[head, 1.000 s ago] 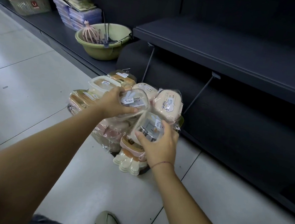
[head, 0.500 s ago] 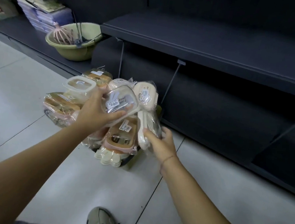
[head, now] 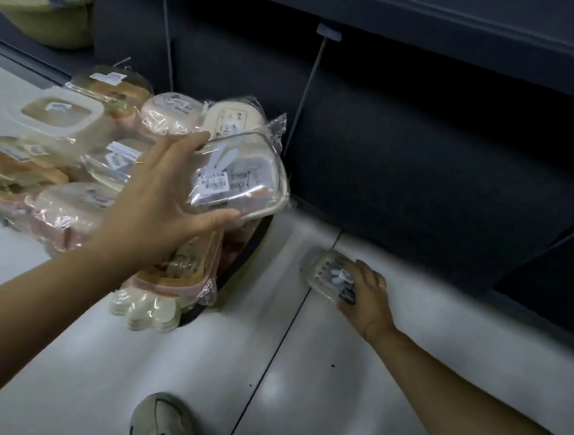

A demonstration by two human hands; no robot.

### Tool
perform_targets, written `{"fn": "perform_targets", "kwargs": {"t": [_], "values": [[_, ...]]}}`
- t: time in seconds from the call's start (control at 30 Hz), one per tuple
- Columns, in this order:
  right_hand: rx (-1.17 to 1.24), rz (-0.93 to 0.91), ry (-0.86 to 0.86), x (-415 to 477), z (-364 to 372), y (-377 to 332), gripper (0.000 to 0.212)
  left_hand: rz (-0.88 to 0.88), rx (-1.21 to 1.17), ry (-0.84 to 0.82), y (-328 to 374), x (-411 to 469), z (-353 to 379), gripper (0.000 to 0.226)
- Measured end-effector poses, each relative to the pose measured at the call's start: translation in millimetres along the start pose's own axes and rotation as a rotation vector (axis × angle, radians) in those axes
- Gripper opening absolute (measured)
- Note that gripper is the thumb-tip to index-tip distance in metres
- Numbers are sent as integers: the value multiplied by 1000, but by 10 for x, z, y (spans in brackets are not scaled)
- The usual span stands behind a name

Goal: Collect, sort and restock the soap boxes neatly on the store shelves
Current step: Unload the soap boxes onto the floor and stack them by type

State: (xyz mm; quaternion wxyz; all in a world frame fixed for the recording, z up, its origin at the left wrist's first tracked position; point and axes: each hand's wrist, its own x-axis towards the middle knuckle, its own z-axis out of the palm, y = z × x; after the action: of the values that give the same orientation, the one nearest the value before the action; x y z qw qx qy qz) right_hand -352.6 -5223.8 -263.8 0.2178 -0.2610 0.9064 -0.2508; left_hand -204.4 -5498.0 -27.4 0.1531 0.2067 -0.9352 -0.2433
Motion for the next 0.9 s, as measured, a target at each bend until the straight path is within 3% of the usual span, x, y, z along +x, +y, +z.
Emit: {"fn": "perform_targets", "kwargs": {"t": [0.17,0.3,0.37,0.5,0.53,0.6,0.67,0.77,0.9], "values": [[-195,6,-17,178,94,128,69,60,-30,-16,-19,75,77,100],[-256,20,-134,175,12,74,83,112,8,-49,29,71,76,101],[-7,40,-110,68,-152,-152,82,176,31,-59,90,75,40,101],[852,130,-8,-346,-821,-805,41,308,99,-112,388,36,-14,100],[1001,138,2,-473,-1013,-932,41,332,119,-129,494,3,3,100],[1243,82,-57,-739,-1340,-1136,67,411,161,-150,699,-94,87,99],[1323,28,-105,-917,-1511,-1249,72,477,187,-185,864,-215,212,98],[1307,132,-34,-981,-1458,-1206,62,494,152,-260,960,-361,445,100],[1297,410,75,-877,-1106,-684,87,252,371,-373,784,-403,715,112]]}}
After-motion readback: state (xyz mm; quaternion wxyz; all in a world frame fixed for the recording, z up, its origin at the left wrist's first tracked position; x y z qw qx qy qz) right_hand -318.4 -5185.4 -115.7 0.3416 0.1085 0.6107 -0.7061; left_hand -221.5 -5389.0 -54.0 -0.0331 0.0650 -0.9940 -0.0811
